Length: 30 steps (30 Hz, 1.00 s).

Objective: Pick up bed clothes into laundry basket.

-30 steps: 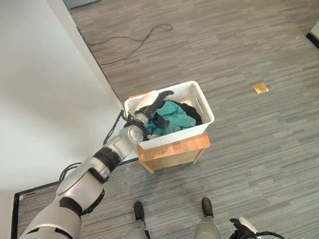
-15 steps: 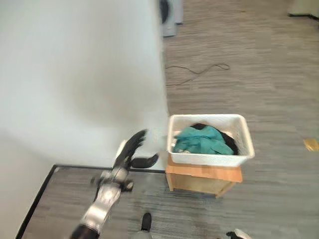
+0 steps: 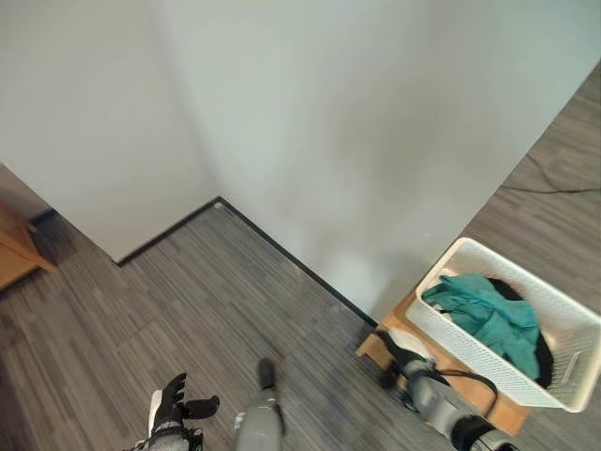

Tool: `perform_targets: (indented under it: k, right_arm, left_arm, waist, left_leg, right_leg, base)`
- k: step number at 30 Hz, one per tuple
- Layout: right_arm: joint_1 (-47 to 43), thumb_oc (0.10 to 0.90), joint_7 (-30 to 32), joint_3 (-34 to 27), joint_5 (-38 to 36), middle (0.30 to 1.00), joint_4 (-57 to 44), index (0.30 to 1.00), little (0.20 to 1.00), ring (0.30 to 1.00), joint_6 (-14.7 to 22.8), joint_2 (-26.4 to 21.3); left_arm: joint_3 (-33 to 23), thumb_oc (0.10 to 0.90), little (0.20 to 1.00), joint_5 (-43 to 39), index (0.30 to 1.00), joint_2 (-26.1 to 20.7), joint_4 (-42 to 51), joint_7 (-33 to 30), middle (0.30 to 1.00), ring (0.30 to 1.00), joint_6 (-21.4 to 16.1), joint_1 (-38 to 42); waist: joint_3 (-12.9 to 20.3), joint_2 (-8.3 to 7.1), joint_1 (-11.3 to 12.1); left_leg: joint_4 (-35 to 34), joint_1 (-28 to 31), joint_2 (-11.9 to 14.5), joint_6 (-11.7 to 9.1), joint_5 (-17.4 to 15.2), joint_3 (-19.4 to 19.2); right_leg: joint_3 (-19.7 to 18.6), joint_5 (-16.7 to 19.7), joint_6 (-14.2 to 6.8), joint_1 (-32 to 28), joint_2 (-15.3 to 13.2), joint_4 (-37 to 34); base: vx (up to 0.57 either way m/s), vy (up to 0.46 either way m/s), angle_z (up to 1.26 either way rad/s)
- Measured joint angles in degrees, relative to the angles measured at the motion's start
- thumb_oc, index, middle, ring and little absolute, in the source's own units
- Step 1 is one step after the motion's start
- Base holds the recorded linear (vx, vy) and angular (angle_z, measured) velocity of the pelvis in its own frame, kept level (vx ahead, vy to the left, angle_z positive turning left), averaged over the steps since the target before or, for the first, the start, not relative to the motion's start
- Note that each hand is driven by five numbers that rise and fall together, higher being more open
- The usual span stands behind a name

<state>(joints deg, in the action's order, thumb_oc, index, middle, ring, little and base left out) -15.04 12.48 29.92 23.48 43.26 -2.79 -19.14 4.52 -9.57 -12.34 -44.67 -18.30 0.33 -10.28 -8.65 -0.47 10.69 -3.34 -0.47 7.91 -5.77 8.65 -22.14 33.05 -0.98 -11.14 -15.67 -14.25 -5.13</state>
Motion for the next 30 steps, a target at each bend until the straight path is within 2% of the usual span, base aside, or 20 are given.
perform_targets:
  k: [2,4,5,6,7,8,11,12,14,15,17,18,19,20,23,24,25,27,29,30]
  right_arm:
    - [-0.2,0.8,0.1,0.0,-0.1,0.9,-0.9,0.9,0.9,0.9,-0.9,0.4]
    - [-0.2,0.8,-0.7,-0.6,-1.2,0.9,-3.9,0.9,0.9,0.9,-0.5,0.0]
    - [2.7,0.8,-1.9,-3.3,-3.4,0.9,-10.5,0.9,0.9,0.9,-0.1,-2.2]
    - [5.9,0.8,-1.9,-4.6,-4.8,0.9,-17.9,0.9,0.9,0.9,-0.2,-4.7]
    - [8.0,0.8,0.0,-7.5,-4.9,0.9,-22.7,0.9,0.9,0.9,1.0,-5.7]
    - [8.4,0.8,1.4,-11.5,-6.9,0.9,-28.4,0.9,0.9,0.9,1.1,-4.1]
    - [7.2,0.8,3.7,-14.3,-8.6,0.9,-33.1,0.9,0.9,0.9,3.5,-4.6]
    - [6.1,0.8,4.3,-14.7,-8.6,0.9,-32.3,0.9,0.9,0.9,4.1,-4.7]
    - [4.2,0.8,6.1,-16.4,-8.9,0.9,-31.0,0.9,0.9,0.9,4.3,-5.0]
    - [4.6,0.8,6.7,-18.0,-9.2,0.9,-30.8,0.9,0.9,0.9,4.1,-4.9]
    - [5.5,0.8,7.0,-18.5,-9.2,0.9,-30.9,0.9,0.9,0.9,4.4,-4.8]
    - [7.0,0.8,7.3,-19.2,-9.2,0.9,-31.4,0.9,0.9,0.9,4.5,-4.7]
    - [8.1,0.8,7.7,-19.5,-9.3,0.9,-31.0,0.9,0.9,0.9,4.5,-5.1]
    - [8.4,0.8,7.7,-19.2,-9.4,0.9,-30.7,0.9,0.9,0.9,4.8,-4.8]
    - [9.1,0.8,9.0,-21.6,-11.1,0.9,-29.5,0.9,0.9,0.9,4.4,-5.0]
    - [9.1,0.8,9.3,-21.7,-11.2,0.9,-28.2,0.9,0.9,0.9,4.2,-5.2]
    - [9.4,0.8,9.4,-21.7,-11.2,0.9,-28.1,0.9,0.9,0.9,4.0,-5.5]
    - [9.9,0.8,9.9,-21.5,-11.2,0.9,-29.8,0.9,0.9,0.9,3.9,-5.0]
    - [11.5,0.8,10.6,-21.7,-11.2,0.9,-33.6,0.9,0.9,0.9,3.8,-4.8]
    - [11.7,0.8,10.6,-21.9,-11.2,0.9,-34.2,0.9,0.9,0.9,3.8,-4.8]
  left_arm:
    - [0.0,0.8,0.9,0.2,0.9,1.3,2.3,-0.2,0.9,0.9,-0.1,1.9]
    - [1.8,0.8,0.9,0.7,0.9,1.3,7.0,-0.7,0.9,0.9,-0.6,4.0]
    - [1.7,0.8,0.9,0.8,0.9,0.7,7.7,-0.6,0.9,0.9,-0.6,5.5]
    - [1.4,0.8,0.9,0.7,0.9,0.1,9.9,-1.3,0.9,0.9,-0.5,6.9]
    - [0.8,0.8,0.9,0.7,0.9,-1.1,13.0,-2.8,0.9,0.9,-0.8,7.6]
    - [-0.4,0.8,0.9,0.7,0.9,-4.8,17.4,-4.8,0.9,0.9,-2.1,9.5]
    - [-1.0,0.8,0.9,0.6,0.9,-8.5,21.4,-6.6,0.9,0.9,-3.0,12.7]
    - [-0.9,0.8,0.9,0.6,0.9,-8.7,22.1,-6.8,0.9,0.9,-3.3,13.2]
    - [-0.4,0.8,0.9,0.5,0.9,-8.4,23.3,-7.4,0.9,0.9,-4.9,14.7]
    - [0.2,0.8,0.9,0.5,0.9,-8.2,24.2,-7.3,0.9,0.9,-5.4,16.0]
    - [-0.6,0.8,0.9,0.4,0.9,-8.0,24.5,-7.3,0.9,0.9,-5.4,15.5]
    - [-0.5,0.8,0.9,0.1,0.9,-7.7,24.7,-7.2,0.9,0.9,-5.3,14.9]
    - [-0.6,0.8,0.9,0.1,0.9,-7.4,25.2,-7.2,0.9,0.9,-5.3,13.6]
    - [-3.1,0.8,0.9,0.0,0.9,-7.7,28.1,-7.2,0.9,0.9,-5.3,8.2]
    - [-7.0,0.8,0.9,0.1,0.9,-4.5,29.4,-7.2,0.9,0.9,-5.5,5.0]
    - [-7.3,0.8,0.9,0.1,0.9,-3.8,29.8,-7.3,0.9,0.9,-6.1,3.8]
    - [-7.3,0.8,0.9,0.1,0.9,-3.7,30.4,-7.4,0.9,0.9,-6.4,3.1]
    - [-7.6,0.8,0.9,0.0,0.9,-3.7,30.6,-7.5,0.9,0.9,-6.2,2.1]
    - [-7.4,0.8,0.9,0.1,0.9,-5.1,32.6,-7.1,0.9,0.9,-6.2,2.1]
    - [-7.4,0.8,0.9,0.2,0.9,-5.5,33.4,-7.1,0.9,0.9,-6.2,2.0]
  waist:
    - [-0.2,0.07,0.4]
    - [0.3,1.0,0.8]
    - [-0.1,0.62,1.0]
    - [-0.4,0.34,0.5]
    - [-1.3,0.94,-0.6]
    - [-2.6,1.92,-3.2]
    - [-2.8,1.39,-4.8]
    - [-2.9,1.27,-5.3]
    - [-3.8,3.84,-6.8]
    - [-4.6,4.22,-10.3]
    - [-5.1,3.06,-9.6]
    - [-5.0,3.25,-11.3]
    - [-5.3,3.9,-11.9]
    - [-5.6,5.0,-8.4]
    - [-6.3,5.91,-8.3]
    - [-6.5,5.88,-8.0]
    - [-6.8,5.5,-8.5]
    - [-7.7,4.51,-8.9]
    - [-9.3,1.65,-10.2]
    - [-9.5,0.98,-10.8]
  left_leg:
    - [-0.4,-0.5,-1.8,1.6,0.3,2.2]
    - [0.4,-0.7,-3.5,3.7,-1.0,4.7]
    - [2.5,-2.0,-4.5,4.3,-2.1,6.3]
    - [3.6,-2.9,-5.9,6.1,-2.4,9.2]
    - [2.7,-2.8,-6.0,6.6,-1.8,13.1]
    - [1.2,-2.8,-4.7,6.9,-0.8,18.4]
    - [-0.1,-2.8,-7.1,7.0,0.3,25.2]
    - [-0.1,-2.6,-7.9,7.5,0.4,26.3]
    - [0.4,-2.2,-9.3,6.0,-0.3,36.5]
    - [1.0,-2.7,-10.7,6.8,0.1,42.3]
    - [0.6,-1.7,-12.6,5.2,-0.7,48.6]
    - [0.8,-1.8,-12.9,5.4,-0.8,50.5]
    - [1.2,-2.0,-11.5,5.7,-0.8,48.7]
    - [-0.1,-1.7,-8.3,3.7,-0.7,47.0]
    - [2.2,-7.7,-10.0,-3.5,4.3,47.0]
    - [1.7,-8.4,-10.1,-3.7,6.4,45.8]
    - [0.7,-8.4,-9.7,-3.9,7.7,42.1]
    - [2.4,-8.7,-7.6,1.6,-0.1,26.9]
    - [8.6,-8.0,-2.7,0.6,-5.9,9.1]
    - [10.3,-7.8,-1.7,0.0,-6.7,7.0]
  right_leg:
    - [2.8,-0.2,-0.5,-0.4,-1.7,4.7]
    - [3.6,0.5,-0.6,4.7,-8.0,23.1]
    - [0.6,2.2,-2.6,5.9,-10.1,28.4]
    - [-2.6,5.2,-2.2,9.1,-12.6,36.6]
    - [-8.8,5.3,-1.2,13.8,-11.8,43.9]
    - [-19.5,-2.6,-1.9,18.9,-2.1,43.6]
    - [-32.0,-8.9,2.3,24.2,6.6,33.7]
    - [-31.9,-8.8,2.6,24.4,6.9,30.9]
    - [-48.4,-9.4,4.9,25.3,15.2,24.3]
    - [-58.5,-8.7,4.3,23.9,18.6,19.5]
    - [-64.8,-7.5,5.8,24.2,20.6,19.3]
    - [-66.0,-5.1,7.4,23.1,21.2,18.8]
    - [-63.7,-1.7,9.0,21.6,21.3,17.6]
    - [-59.2,-2.3,10.3,22.3,22.4,17.7]
    - [-52.6,0.2,13.3,22.6,22.2,15.5]
    - [-49.8,0.6,14.0,22.4,22.0,15.0]
    - [-47.1,0.8,14.5,22.7,21.2,14.7]
    - [-41.8,2.1,17.2,21.1,20.1,11.9]
    - [-33.2,3.0,19.5,19.5,17.4,9.5]
    - [-33.0,3.0,19.4,19.2,17.5,9.2]
  base:
    - [0.19,0.147,1.1]
    - [0.16,0.091,1.21]
    - [0.14,-0.017,1.25]
    - [-0.03,-0.12,1.46]
    - [0.07,-0.237,2.15]
    - [0.12,-0.244,1.85]
    - [0.11,-0.217,1.49]
    - [0.19,-0.421,1.58]
    - [0.07,-0.355,2.3]
    - [-0.08,-0.288,2.43]
    - [-0.06,-0.251,1.87]
    - [-0.07,-0.226,1.9]
    - [-0.3,-0.461,1.46]
    - [-0.34,-0.456,0.75]
    - [-0.29,-0.283,1.28]
    - [-0.38,-0.146,1.67]
    - [-0.37,-0.138,1.39]
    - [-0.39,-0.168,1.44]
    - [-0.24,-0.128,1.72]
    - [-0.34,-0.185,1.76]
